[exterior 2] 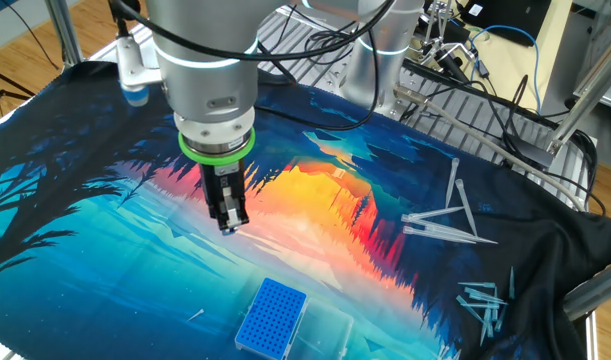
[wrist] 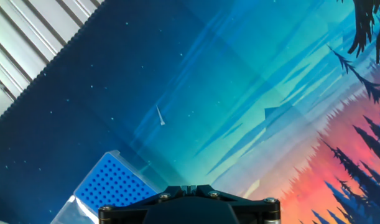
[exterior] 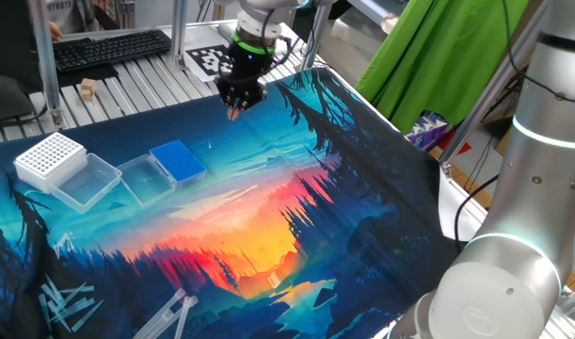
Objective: Insert a small pipette tip into the holder for small pipette tips
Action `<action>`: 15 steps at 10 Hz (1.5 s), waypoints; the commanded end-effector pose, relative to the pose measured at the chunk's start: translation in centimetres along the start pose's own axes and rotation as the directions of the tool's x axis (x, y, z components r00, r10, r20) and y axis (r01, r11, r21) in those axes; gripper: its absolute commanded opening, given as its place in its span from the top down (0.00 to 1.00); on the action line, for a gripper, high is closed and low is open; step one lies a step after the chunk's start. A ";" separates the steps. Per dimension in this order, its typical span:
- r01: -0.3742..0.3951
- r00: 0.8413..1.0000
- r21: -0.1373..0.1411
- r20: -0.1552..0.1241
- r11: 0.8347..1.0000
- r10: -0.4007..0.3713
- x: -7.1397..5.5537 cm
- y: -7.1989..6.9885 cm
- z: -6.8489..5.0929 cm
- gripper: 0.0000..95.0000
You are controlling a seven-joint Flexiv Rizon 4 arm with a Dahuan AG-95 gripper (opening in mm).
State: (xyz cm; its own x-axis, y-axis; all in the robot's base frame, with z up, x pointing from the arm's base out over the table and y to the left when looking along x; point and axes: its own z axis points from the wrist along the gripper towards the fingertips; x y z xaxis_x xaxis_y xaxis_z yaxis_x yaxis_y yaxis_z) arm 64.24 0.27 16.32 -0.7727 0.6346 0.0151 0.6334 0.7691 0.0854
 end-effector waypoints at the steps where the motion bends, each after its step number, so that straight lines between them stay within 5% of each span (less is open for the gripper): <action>1: 0.000 1.000 -0.003 -0.010 1.000 0.000 -1.5 1.0 0.1 1.00; 6: -0.007 1.000 0.000 -0.008 1.000 0.007 -3.5 2.4 0.2 1.00; 15: 0.027 1.000 0.002 -0.001 1.000 -0.027 -3.7 2.8 0.3 1.00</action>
State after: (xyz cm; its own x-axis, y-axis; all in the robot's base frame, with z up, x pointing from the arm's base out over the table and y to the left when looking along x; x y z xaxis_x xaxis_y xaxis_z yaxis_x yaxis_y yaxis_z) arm 68.82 0.09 16.19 -0.7900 0.6130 0.0138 0.6117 0.7865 0.0852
